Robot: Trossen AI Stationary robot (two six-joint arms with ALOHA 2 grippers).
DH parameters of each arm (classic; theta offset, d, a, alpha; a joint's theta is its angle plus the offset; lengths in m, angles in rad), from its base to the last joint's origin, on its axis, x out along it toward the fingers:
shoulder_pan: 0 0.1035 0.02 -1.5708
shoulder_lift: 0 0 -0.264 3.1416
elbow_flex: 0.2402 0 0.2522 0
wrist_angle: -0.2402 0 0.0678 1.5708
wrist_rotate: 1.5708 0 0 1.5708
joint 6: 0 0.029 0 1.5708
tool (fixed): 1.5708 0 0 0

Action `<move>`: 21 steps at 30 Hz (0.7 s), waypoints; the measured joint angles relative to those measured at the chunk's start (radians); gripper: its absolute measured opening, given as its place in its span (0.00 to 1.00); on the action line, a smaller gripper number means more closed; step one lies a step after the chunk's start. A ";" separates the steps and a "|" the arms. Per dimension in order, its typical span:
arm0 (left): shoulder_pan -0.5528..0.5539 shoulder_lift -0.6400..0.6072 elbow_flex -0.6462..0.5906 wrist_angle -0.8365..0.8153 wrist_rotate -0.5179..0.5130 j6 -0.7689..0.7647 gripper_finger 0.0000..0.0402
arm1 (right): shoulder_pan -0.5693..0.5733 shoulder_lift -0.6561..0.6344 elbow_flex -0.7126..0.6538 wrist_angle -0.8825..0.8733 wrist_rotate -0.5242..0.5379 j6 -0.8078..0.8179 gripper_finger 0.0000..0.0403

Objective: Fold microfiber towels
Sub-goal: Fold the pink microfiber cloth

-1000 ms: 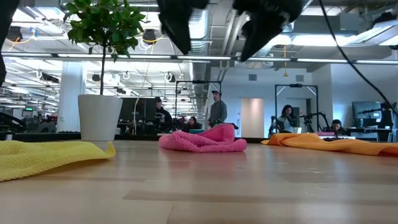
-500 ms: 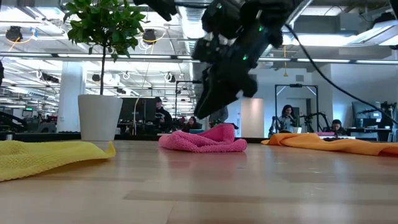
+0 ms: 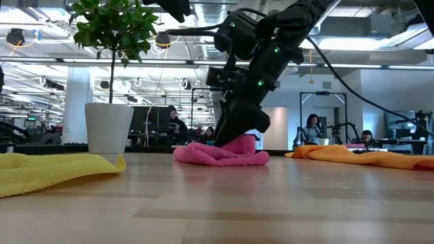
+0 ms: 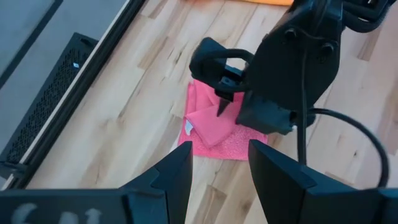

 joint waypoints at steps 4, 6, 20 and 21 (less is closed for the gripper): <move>0.000 0.000 0.000 0.001 0.000 -0.013 0.37 | -0.011 -0.002 0.000 -0.013 0.041 0.001 0.47; -0.002 0.000 0.000 0.001 0.000 -0.016 0.37 | -0.017 -0.002 0.000 -0.025 0.042 0.000 0.46; -0.003 0.000 0.000 0.002 0.000 -0.023 0.37 | -0.021 -0.003 0.000 -0.084 -0.083 0.004 0.45; -0.003 0.000 0.000 0.002 0.000 -0.023 0.37 | -0.025 -0.003 0.000 -0.083 -0.083 0.014 0.45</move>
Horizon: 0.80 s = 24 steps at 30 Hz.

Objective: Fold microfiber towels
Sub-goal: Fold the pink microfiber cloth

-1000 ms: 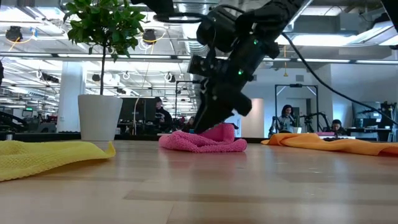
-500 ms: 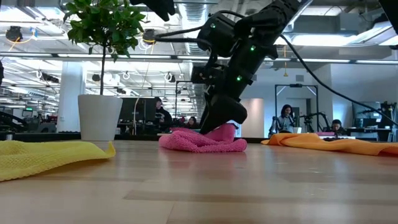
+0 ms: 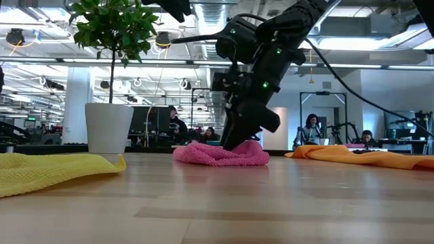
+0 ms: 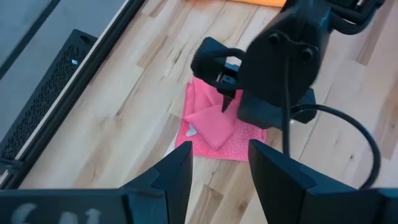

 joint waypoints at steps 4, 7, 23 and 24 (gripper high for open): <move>0.000 0.000 0.000 0.000 0.000 0.000 0.37 | -0.015 0.000 0.000 -0.001 0.051 0.039 0.45; 0.000 0.000 0.000 0.000 0.000 -0.011 0.37 | -0.019 0.000 0.000 -0.005 0.145 0.047 0.45; -0.011 0.000 0.000 0.000 0.000 -0.012 0.37 | -0.018 0.000 0.000 -0.134 0.207 0.206 0.45; -0.011 0.000 0.000 0.000 0.000 -0.012 0.37 | -0.018 0.000 0.000 -0.135 0.207 0.215 0.45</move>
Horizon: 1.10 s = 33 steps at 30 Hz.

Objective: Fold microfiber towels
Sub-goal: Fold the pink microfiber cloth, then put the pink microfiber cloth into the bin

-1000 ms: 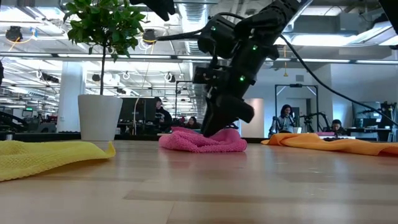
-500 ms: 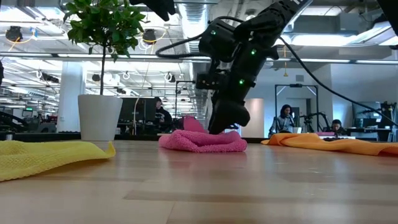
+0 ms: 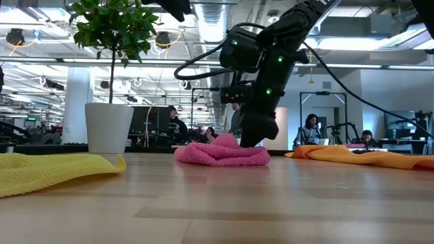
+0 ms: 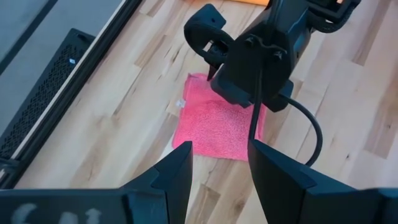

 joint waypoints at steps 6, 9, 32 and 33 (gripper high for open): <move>0.000 0.000 0.000 0.000 0.000 0.000 0.37 | 0.007 0.000 0.000 -0.034 0.000 0.016 0.45; 0.000 0.000 0.000 0.000 0.000 0.001 0.37 | 0.012 -0.031 0.000 -0.050 0.000 0.016 0.45; -0.081 0.001 0.000 -0.038 -0.024 -0.005 0.37 | 0.162 -0.208 -0.003 -0.075 -0.254 -0.412 0.45; -0.087 0.001 0.000 -0.045 -0.027 -0.014 0.37 | 0.169 -0.189 -0.002 -0.059 -0.260 -0.412 0.45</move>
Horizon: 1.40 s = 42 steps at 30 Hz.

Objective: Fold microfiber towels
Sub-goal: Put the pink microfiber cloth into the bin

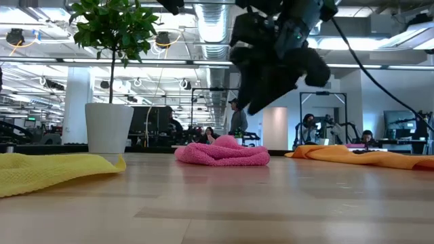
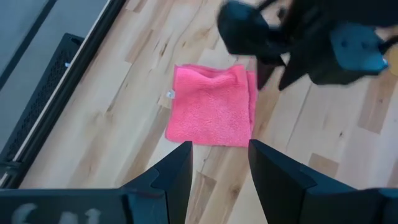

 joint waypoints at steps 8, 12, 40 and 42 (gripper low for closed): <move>-0.043 0.000 -0.001 -0.033 -0.029 -0.051 0.37 | 0.022 0.051 0.001 -0.003 -0.004 0.010 0.45; -0.057 0.000 -0.001 -0.038 -0.029 -0.052 0.37 | 0.055 0.050 0.002 -0.030 -0.026 -0.022 0.45; -0.076 0.000 0.000 -0.055 -0.052 -0.025 0.37 | 0.036 0.171 0.002 0.056 0.116 -0.010 0.45; -0.076 0.000 0.000 -0.061 -0.052 -0.025 0.37 | 0.035 0.171 0.002 0.063 0.130 -0.002 0.45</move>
